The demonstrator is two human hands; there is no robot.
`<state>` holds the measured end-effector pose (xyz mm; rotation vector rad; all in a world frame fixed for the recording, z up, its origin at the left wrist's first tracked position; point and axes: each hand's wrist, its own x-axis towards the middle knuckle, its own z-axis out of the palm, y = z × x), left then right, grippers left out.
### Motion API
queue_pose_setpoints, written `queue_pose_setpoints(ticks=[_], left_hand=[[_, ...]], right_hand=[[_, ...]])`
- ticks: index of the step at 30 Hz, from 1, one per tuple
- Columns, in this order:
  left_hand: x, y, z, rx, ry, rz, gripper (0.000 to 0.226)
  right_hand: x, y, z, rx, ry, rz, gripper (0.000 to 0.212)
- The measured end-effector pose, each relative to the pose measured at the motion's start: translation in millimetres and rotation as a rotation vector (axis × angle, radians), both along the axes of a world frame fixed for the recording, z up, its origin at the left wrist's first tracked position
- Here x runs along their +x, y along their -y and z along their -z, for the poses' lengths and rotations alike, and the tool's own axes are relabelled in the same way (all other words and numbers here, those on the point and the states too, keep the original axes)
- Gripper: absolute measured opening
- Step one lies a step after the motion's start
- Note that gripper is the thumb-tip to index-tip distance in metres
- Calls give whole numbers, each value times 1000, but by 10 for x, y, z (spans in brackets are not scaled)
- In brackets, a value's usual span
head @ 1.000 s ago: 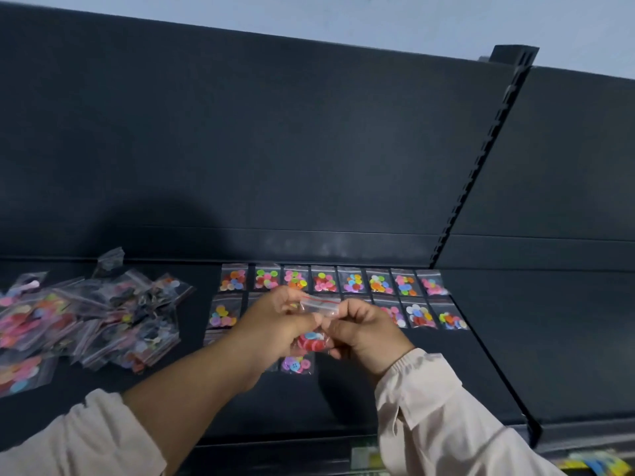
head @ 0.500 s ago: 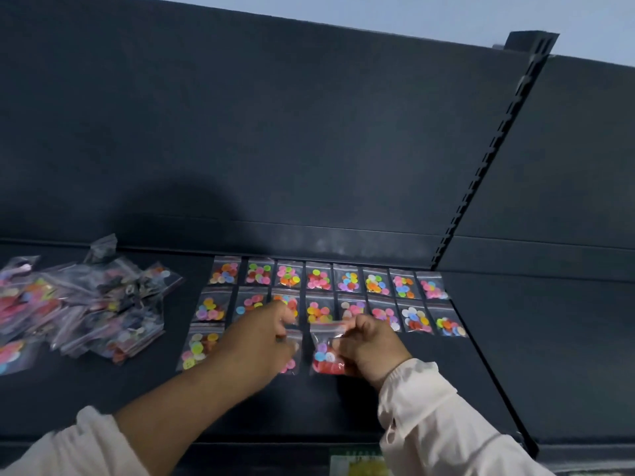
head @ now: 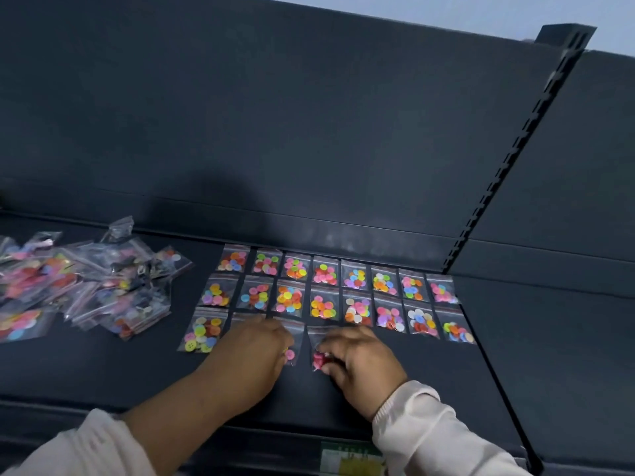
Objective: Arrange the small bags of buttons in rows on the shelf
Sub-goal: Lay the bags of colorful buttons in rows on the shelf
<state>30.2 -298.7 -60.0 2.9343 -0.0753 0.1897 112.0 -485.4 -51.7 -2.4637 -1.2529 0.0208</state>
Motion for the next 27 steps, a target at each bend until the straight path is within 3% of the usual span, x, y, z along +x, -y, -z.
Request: queue_pose_setpoints(ticks=[8,19,27], left_hand=[[2,12,42,-13,28,-11,17],[16,29,27,-23,22,-34,18],[-65,-157,-102,-56,140,-84,21]], right_hand=[[17,-69,43,44,38,23,41],[66,-186,-23,-29,-20,17,28],[34,-308,-230,61,-12,37,28]])
